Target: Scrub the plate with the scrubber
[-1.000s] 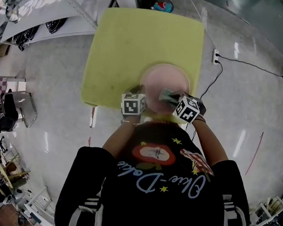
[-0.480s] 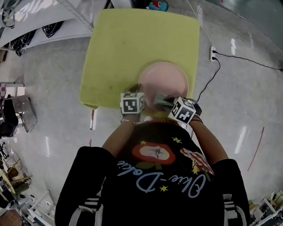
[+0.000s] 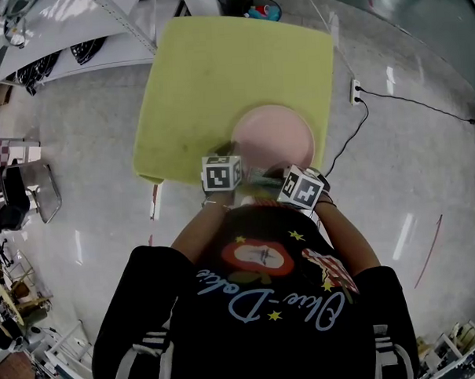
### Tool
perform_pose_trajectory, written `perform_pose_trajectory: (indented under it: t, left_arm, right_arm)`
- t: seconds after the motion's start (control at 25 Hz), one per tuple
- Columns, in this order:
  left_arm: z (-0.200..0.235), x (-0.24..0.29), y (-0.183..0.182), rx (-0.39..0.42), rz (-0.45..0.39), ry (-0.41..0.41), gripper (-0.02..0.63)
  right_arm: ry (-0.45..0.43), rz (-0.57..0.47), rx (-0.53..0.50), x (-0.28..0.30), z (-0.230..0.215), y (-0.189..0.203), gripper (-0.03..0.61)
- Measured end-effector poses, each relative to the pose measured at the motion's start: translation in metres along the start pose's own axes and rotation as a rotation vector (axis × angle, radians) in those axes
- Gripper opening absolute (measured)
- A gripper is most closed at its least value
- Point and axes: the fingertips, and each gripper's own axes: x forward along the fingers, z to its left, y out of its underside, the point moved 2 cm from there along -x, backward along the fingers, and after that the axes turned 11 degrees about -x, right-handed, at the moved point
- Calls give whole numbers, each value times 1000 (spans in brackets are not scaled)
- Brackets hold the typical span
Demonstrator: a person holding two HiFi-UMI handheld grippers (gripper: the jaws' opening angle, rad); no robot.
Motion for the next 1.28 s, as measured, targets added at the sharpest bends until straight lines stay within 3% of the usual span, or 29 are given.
perform_pose_trajectory:
  t: [0.28, 0.56, 0.84, 0.96, 1.28]
  left_arm:
    - [0, 0, 1, -1, 1, 6, 32]
    - [-1, -2, -3, 52, 1, 32, 47]
    - [-4, -21, -19, 113, -64, 17, 55]
    - [-11, -36, -29, 144, -112, 27, 31]
    - [-41, -86, -52, 224, -291, 194, 2]
  right_arm:
    - [88, -63, -12, -9, -10, -4, 72]
    - [246, -140, 121, -33, -34, -7, 66]
    - [483, -297, 244, -77, -69, -18, 66]
    - [540, -341, 270, -88, -73, -27, 66]
    - [685, -479, 317, -117, -62, -57, 64]
